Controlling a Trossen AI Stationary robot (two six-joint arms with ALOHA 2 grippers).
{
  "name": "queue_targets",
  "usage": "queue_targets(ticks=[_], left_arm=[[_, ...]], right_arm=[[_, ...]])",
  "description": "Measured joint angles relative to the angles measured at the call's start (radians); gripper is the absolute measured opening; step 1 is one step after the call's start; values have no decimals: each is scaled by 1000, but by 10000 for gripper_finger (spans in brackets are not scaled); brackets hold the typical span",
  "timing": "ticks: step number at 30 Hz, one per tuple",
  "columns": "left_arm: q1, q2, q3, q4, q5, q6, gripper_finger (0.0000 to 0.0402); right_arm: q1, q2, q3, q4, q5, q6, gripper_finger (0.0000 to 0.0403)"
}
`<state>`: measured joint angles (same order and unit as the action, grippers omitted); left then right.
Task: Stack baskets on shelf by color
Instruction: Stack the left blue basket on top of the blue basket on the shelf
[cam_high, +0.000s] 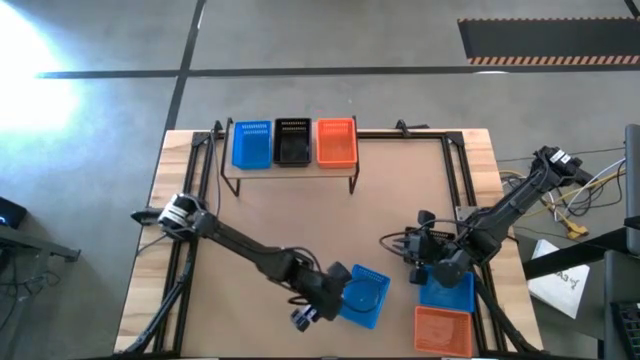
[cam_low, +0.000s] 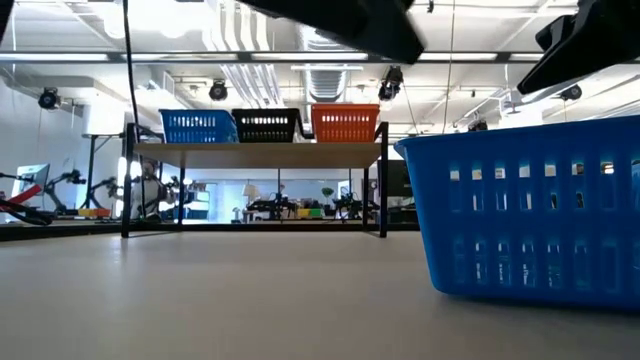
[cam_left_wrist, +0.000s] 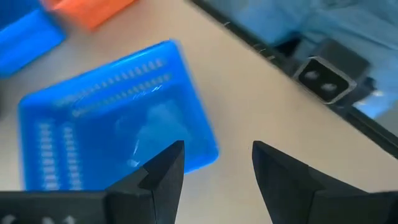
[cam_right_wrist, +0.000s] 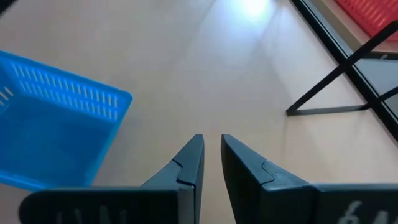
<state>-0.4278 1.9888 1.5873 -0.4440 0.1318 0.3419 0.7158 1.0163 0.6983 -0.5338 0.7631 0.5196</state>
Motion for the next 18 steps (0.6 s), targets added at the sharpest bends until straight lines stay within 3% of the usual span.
queue_targets(ticks=[4, 13, 18], left_arm=[[7, 27, -3, 4, 65, 92, 173], [31, 67, -57, 101, 44, 243, 173], [47, 73, -56, 141, 42, 250, 173]], right_arm=[[0, 0, 0, 0, 0, -5, 49], [0, 0, 0, -1, -1, -4, 48], [0, 0, 0, -1, -1, -4, 48]])
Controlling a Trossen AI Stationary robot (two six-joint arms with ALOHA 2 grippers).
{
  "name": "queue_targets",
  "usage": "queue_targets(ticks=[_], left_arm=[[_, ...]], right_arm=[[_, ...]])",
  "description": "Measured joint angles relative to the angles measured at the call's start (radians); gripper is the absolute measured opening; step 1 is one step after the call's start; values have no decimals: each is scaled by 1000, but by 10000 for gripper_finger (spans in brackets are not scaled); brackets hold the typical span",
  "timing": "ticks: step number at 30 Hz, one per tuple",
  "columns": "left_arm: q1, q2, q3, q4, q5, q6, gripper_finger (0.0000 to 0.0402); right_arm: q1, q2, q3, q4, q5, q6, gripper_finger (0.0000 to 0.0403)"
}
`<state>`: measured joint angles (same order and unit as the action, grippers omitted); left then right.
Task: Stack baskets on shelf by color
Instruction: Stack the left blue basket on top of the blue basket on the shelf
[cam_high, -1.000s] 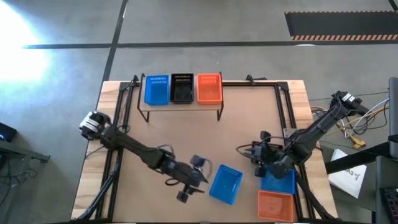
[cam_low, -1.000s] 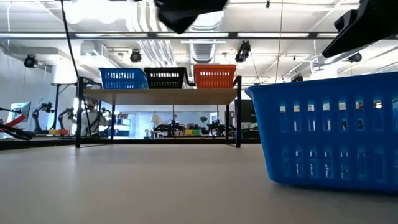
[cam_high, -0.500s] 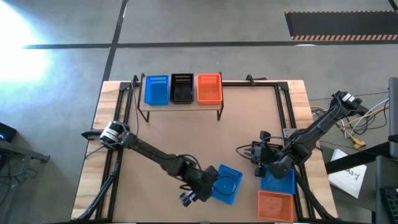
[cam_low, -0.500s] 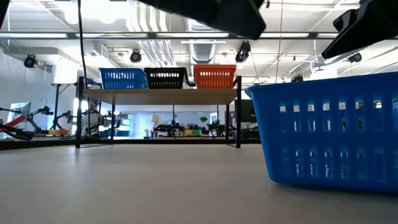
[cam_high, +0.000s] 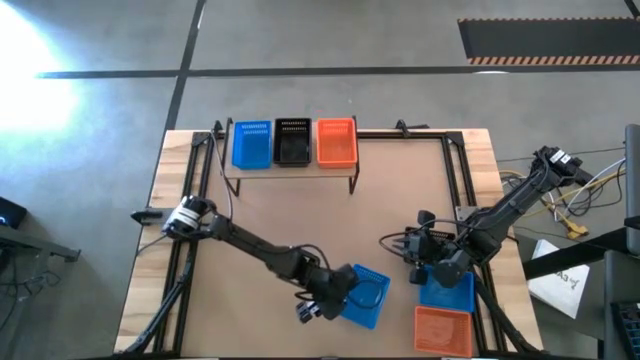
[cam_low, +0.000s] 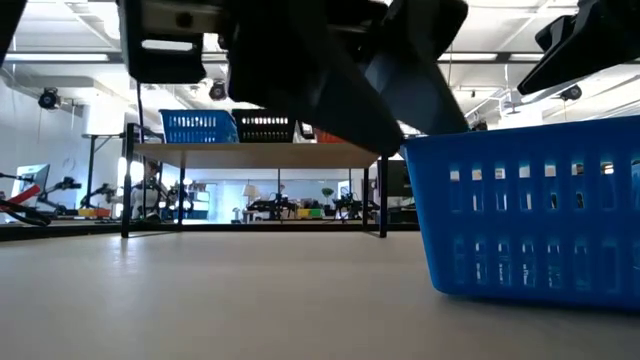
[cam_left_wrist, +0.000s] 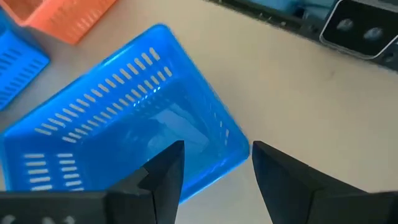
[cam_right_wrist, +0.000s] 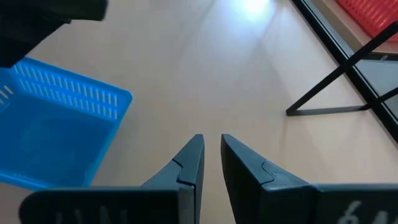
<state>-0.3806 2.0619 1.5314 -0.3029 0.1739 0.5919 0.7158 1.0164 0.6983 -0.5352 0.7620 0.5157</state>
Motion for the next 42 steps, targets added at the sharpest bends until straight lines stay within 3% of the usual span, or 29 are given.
queue_targets(ticks=[11, 25, 28, 37, 42], left_arm=[[35, 1, -57, 13, -4, 0, 164], [41, -10, -36, 25, -110, -7, 13], [41, -40, -36, -16, -154, -29, 5], [62, -192, -70, -261, -449, -616, 2], [108, -296, -177, -371, -491, -1007, 2]], right_arm=[[0, 0, 0, -1, -1, 1, 47], [0, 0, 0, -2, -1, 1, 47], [0, 0, 0, -2, -1, 1, 47], [0, 1, -2, -5, 0, 5, 47], [0, 1, -13, -3, 0, 10, 47]])
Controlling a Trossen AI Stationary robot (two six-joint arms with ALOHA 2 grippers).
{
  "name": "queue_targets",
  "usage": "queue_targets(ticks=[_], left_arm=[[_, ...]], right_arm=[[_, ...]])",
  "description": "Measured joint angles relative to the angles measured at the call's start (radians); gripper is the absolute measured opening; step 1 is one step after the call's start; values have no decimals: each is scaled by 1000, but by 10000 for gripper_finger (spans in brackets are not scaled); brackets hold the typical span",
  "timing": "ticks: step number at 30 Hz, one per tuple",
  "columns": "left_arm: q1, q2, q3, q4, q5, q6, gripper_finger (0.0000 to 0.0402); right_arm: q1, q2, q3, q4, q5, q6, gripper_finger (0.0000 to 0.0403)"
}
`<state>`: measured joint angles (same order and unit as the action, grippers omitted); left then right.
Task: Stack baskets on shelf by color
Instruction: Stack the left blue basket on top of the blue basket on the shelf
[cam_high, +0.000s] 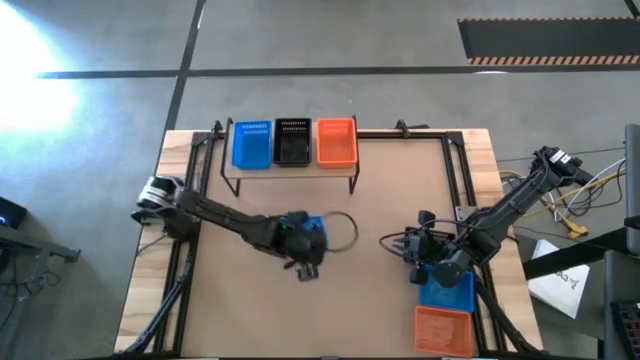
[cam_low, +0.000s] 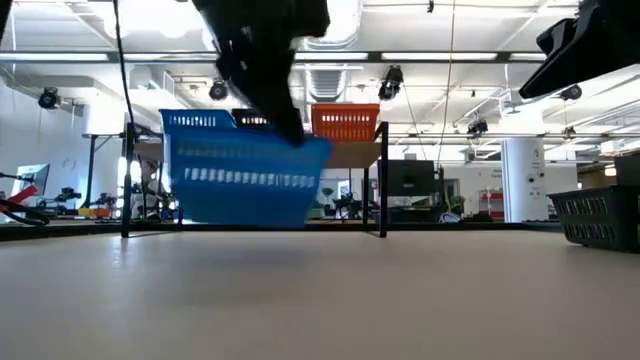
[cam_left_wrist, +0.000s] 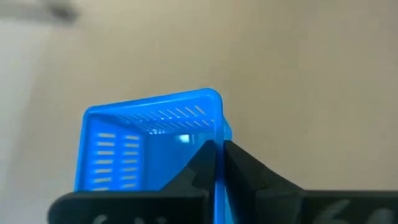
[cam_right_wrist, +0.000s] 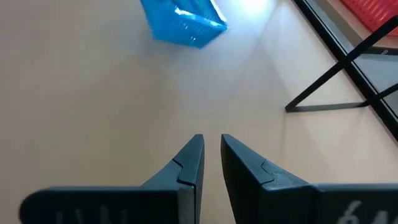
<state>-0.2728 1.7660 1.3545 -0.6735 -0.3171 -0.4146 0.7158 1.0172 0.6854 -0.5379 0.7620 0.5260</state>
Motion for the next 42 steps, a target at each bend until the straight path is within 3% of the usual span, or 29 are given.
queue_targets(ticks=[7, 13, 16, 21, 27, 32, 35, 42], left_arm=[[87, -125, -269, 13, -18, -404, 1], [129, -155, -358, 61, -54, -463, 8], [132, -153, -360, 86, -50, -367, 39], [132, -185, -338, 92, -39, -198, 126], [114, -274, -302, 18, 171, 97, 204], [6, -322, -301, -225, 184, 334, 205], [-64, -334, -312, -347, 148, 366, 197], [-135, -310, -369, -356, 46, 365, 171]], right_arm=[[0, 0, -45, 50, 1, -1, 47], [0, 0, -52, 57, 1, -2, 47], [0, 0, -52, 58, 1, -2, 47], [0, 0, -52, 61, 1, -2, 47], [0, 0, -52, 66, 1, -5, 47], [0, 0, -52, 71, 1, -6, 47], [0, 0, -52, 73, 1, -6, 47], [0, 0, -52, 78, 17, -12, 47]])
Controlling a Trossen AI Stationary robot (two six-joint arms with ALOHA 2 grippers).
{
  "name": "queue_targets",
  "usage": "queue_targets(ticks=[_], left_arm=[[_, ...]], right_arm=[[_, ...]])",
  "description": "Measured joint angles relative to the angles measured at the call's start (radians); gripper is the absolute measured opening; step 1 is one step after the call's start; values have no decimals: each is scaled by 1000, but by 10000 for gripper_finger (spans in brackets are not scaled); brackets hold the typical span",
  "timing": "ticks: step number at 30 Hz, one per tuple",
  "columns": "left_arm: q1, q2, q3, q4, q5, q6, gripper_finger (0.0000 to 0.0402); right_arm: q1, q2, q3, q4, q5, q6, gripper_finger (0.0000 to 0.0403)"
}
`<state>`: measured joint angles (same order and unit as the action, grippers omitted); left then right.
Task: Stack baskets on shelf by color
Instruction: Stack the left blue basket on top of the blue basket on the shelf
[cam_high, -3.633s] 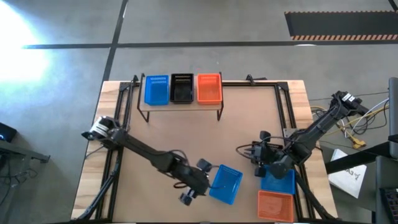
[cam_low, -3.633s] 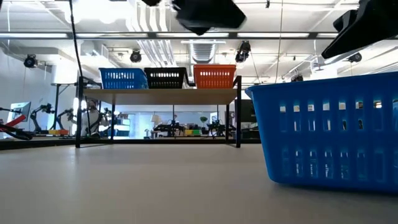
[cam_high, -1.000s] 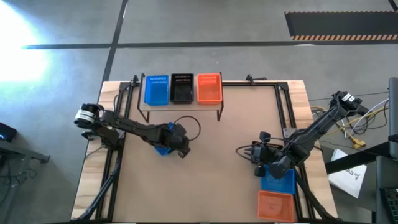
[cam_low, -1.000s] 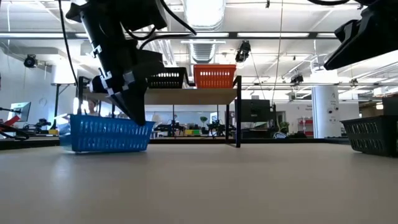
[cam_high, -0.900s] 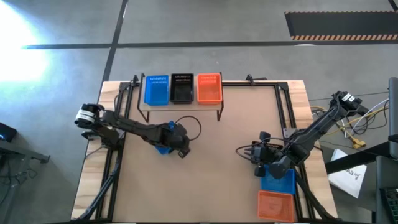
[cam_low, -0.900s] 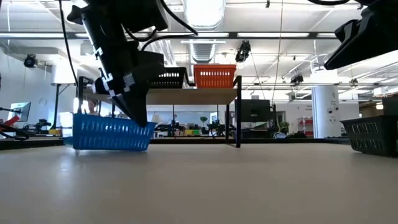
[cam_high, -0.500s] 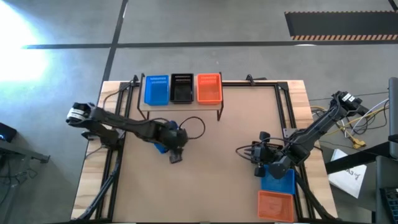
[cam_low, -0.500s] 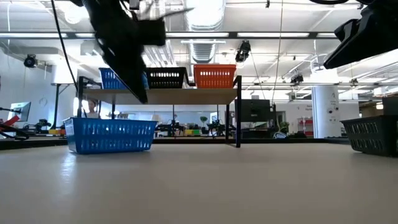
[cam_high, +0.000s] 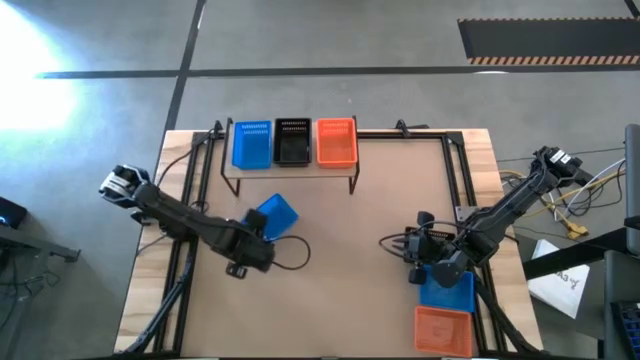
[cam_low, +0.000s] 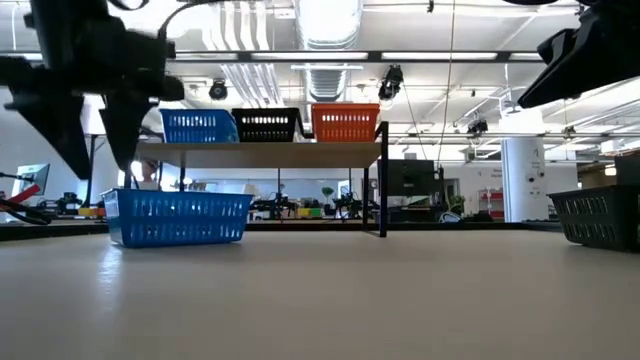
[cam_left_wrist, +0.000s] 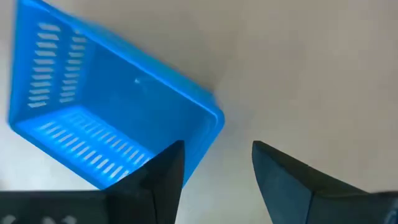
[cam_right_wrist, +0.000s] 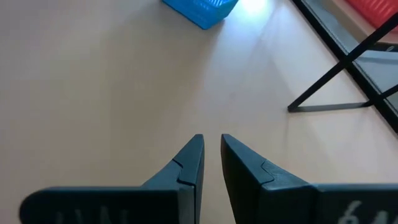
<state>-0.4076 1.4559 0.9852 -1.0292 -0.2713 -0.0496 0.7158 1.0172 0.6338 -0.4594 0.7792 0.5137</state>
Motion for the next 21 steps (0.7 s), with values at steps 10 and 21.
queue_targets(ticks=[10, 21], left_arm=[[9, 96, -50, 8, -108, -23, 90], [10, 104, 104, 53, -30, -95, 8]], right_arm=[[0, 0, 0, 2, 8, 0, 47], [0, 0, 0, 2, 8, 0, 47]])
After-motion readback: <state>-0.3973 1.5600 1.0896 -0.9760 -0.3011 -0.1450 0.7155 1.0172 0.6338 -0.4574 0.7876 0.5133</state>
